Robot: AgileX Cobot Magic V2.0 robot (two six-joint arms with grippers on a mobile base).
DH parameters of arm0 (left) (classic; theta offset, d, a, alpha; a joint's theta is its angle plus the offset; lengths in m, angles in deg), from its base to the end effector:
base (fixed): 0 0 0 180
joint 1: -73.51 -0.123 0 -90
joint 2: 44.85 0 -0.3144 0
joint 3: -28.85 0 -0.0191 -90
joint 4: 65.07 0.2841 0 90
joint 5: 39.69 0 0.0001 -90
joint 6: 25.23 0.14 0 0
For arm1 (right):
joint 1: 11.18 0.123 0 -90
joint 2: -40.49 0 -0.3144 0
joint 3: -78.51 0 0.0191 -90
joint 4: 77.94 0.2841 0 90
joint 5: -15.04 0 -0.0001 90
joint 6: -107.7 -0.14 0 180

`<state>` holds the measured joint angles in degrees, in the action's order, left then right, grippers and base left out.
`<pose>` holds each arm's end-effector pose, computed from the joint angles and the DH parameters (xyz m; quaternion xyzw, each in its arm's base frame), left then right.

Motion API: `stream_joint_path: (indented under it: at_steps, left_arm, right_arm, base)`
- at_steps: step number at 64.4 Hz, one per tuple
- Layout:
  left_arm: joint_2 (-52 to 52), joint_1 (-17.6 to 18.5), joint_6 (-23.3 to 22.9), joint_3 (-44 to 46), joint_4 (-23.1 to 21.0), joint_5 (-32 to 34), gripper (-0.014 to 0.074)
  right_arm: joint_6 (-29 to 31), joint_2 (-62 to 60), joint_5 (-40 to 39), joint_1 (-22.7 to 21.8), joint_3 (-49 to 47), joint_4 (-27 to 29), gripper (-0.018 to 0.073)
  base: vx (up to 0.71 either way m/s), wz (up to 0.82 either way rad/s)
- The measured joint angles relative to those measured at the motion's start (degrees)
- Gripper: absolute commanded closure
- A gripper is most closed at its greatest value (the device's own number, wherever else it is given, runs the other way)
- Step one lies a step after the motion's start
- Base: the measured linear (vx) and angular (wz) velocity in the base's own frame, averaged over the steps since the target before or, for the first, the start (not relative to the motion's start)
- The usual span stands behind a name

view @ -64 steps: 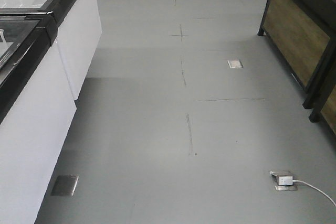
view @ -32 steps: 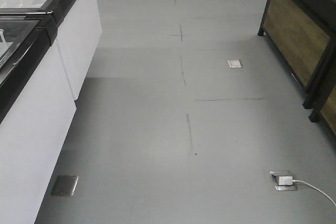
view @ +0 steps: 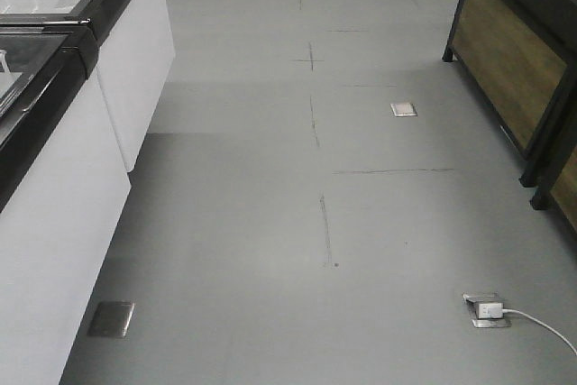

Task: Left arm holds basket, right arm returns cookies
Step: 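Lift the light-blue basket with the left gripper and swing it forward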

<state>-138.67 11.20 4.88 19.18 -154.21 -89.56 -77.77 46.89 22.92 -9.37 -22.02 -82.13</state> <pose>0.2756 0.2946 0.3664 -0.4964 0.5783 -0.3150 0.5657 0.1092 0.0020 0.1884 0.0003 0.7297 0.0150 0.6836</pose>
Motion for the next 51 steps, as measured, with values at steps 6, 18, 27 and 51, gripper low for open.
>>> stream_joint_path:
  at_steps: [6, 18, 27, 51]
  left_arm:
    - [-1.38, 0.00, 0.17, 0.00, -2.77, -1.15, 0.0163]
    - [-4.18, 0.00, 1.32, 1.07, -6.10, -3.26, 0.0163]
    - [-5.85, 0.00, 1.70, 2.81, -6.37, -3.64, 0.0163]
    - [-9.80, 0.52, 1.70, 7.36, -6.47, -5.46, 0.0244]
  right_arm:
    - [0.00, 0.00, 0.00, 0.00, 0.00, 0.00, 0.0568]
    - [0.00, 0.00, 0.00, 0.00, 0.00, 0.00, 0.0568]
    - [0.00, 0.00, 0.00, 0.00, 0.00, 0.00, 0.0568]
    - [0.00, 0.00, 0.00, 0.00, 0.00, 0.00, 0.0568]
  base:
    - [0.00, 0.00]
    - [0.00, 0.00]
    - [0.00, 0.00]
    - [0.00, 0.00]
